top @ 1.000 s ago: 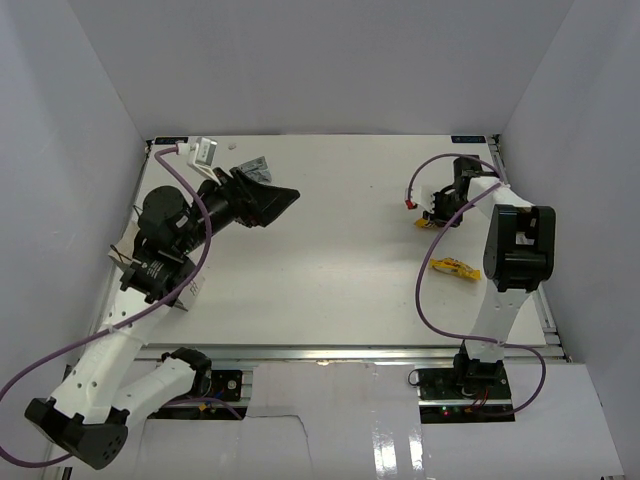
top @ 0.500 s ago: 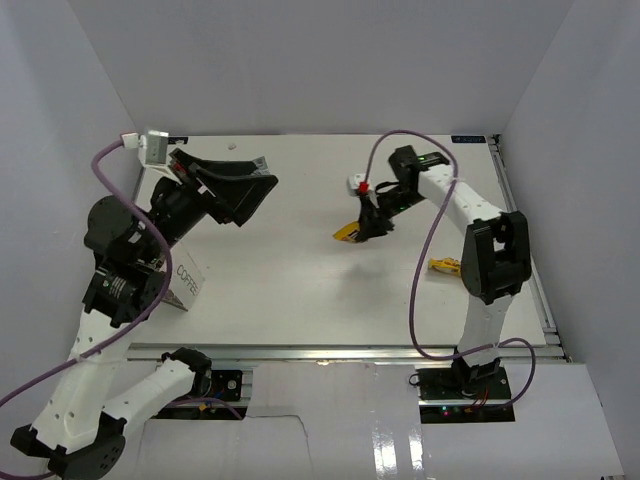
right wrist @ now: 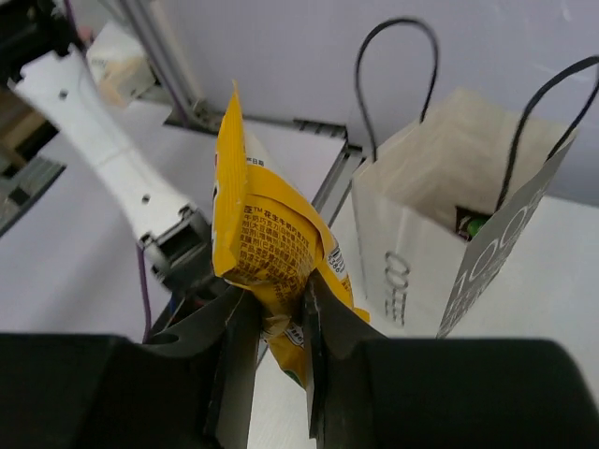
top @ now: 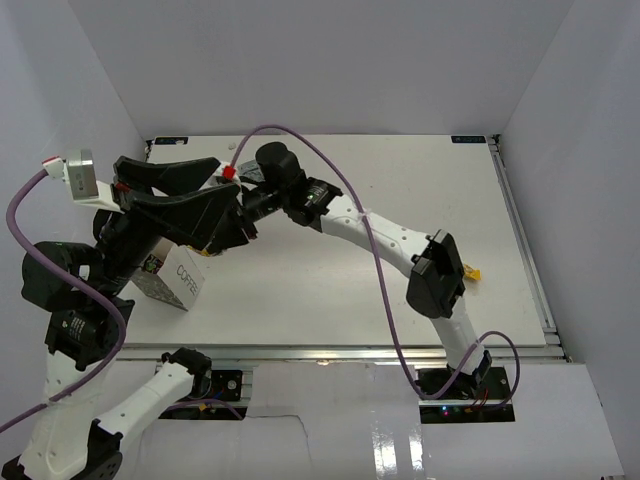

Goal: Place the snacks into the paper bag

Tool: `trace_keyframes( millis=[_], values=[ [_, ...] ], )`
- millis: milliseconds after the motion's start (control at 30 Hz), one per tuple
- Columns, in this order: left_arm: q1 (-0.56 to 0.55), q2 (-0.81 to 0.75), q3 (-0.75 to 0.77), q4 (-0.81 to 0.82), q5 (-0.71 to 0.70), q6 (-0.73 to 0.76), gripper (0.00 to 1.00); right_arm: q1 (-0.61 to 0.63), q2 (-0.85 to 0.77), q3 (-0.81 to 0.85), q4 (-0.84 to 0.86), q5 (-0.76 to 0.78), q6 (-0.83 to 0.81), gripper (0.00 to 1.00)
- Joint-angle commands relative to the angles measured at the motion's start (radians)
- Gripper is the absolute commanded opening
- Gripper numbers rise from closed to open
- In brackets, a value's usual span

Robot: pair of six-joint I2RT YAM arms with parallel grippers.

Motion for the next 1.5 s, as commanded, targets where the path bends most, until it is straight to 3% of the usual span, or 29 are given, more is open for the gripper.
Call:
trace_keyframes(
  millis=[0,100,300,567,800,867,1000,1067,1367,1467],
  values=[
    [-0.002,-0.013,0.028,-0.025,-0.034,-0.003,0.98,0.032,0.103,0.134,0.431,0.189,0.558,0.09],
    [-0.002,-0.024,0.028,-0.031,-0.037,-0.012,0.98,0.069,0.176,0.224,0.514,0.355,0.670,0.10],
    [-0.002,-0.033,0.035,-0.046,-0.040,-0.031,0.98,0.150,0.232,0.310,0.600,0.545,0.690,0.14],
    [-0.002,-0.051,0.022,-0.054,-0.042,-0.054,0.98,0.196,0.303,0.335,0.666,0.733,0.567,0.15],
    [-0.002,-0.064,0.014,-0.060,-0.042,-0.067,0.98,0.222,0.347,0.290,0.679,0.768,0.463,0.19],
    [-0.002,-0.065,0.011,-0.065,-0.042,-0.068,0.98,0.230,0.355,0.283,0.679,0.773,0.432,0.25],
    [-0.002,-0.071,0.000,-0.068,-0.043,-0.071,0.98,0.238,0.352,0.277,0.676,0.796,0.368,0.50],
    [-0.002,-0.076,-0.010,-0.068,-0.043,-0.072,0.98,0.236,0.345,0.274,0.669,0.793,0.346,0.57],
    [-0.002,-0.061,-0.011,-0.071,-0.039,-0.061,0.98,0.219,0.294,0.244,0.653,0.719,0.337,0.61],
    [-0.002,-0.036,0.015,-0.107,-0.054,-0.043,0.98,0.172,0.239,0.212,0.652,0.558,0.354,0.60]
  ],
)
